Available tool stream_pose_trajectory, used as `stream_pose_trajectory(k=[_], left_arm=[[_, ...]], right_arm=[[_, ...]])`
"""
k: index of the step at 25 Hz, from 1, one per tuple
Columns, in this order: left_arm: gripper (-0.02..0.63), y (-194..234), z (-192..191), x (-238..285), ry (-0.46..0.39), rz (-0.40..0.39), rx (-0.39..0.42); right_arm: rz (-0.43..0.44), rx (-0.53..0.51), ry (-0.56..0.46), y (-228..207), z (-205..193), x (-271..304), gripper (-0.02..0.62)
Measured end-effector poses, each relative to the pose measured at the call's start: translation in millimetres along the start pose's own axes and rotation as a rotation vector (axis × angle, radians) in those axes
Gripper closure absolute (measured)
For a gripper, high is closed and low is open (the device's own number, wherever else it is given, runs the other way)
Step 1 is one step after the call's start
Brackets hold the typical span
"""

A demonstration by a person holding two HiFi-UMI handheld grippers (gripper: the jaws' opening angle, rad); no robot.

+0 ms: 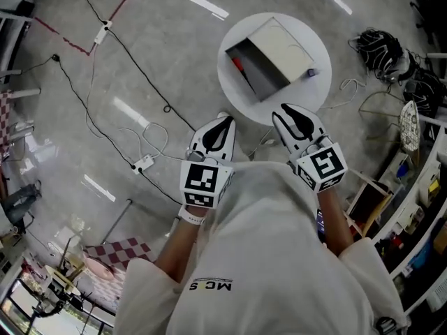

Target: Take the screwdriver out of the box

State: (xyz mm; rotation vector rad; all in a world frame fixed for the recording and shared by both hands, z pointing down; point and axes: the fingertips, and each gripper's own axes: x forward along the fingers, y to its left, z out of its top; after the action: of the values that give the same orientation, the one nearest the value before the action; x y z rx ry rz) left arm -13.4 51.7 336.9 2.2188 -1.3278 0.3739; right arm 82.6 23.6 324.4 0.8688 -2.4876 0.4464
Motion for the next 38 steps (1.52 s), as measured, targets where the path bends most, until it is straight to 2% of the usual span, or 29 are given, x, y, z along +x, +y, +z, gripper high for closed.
stream_pose_trajectory(k=[7,14,22,30,38], left_arm=[[0.597,22.6,4.6,31.4,0.041,-0.039,0.012],[0.597,31.3,-12.7,61.5,0.098,-0.040,-0.015],[0.597,58.4,-42.9,96.0,0.146,-0.032,-0.073],[0.597,86.8,-65.2,125.2,0.181,-0.002,-0.157],[0.597,99.2,-79.4,137.7,0.205,0.013,-0.191]], right_arm=[[-0.019,0.051,0.056,-24.8,0.4,43.7,0.454],[0.034,0.090,0.119,-58.3,-17.7,87.9,0.454],[0.113,0.165,0.272,-77.6,-58.0,152.0,0.454],[0.101,0.201,0.415,-102.3,-96.5,214.7,0.442],[0.151,0.239,0.567,-115.4,-137.3,260.2,0.442]])
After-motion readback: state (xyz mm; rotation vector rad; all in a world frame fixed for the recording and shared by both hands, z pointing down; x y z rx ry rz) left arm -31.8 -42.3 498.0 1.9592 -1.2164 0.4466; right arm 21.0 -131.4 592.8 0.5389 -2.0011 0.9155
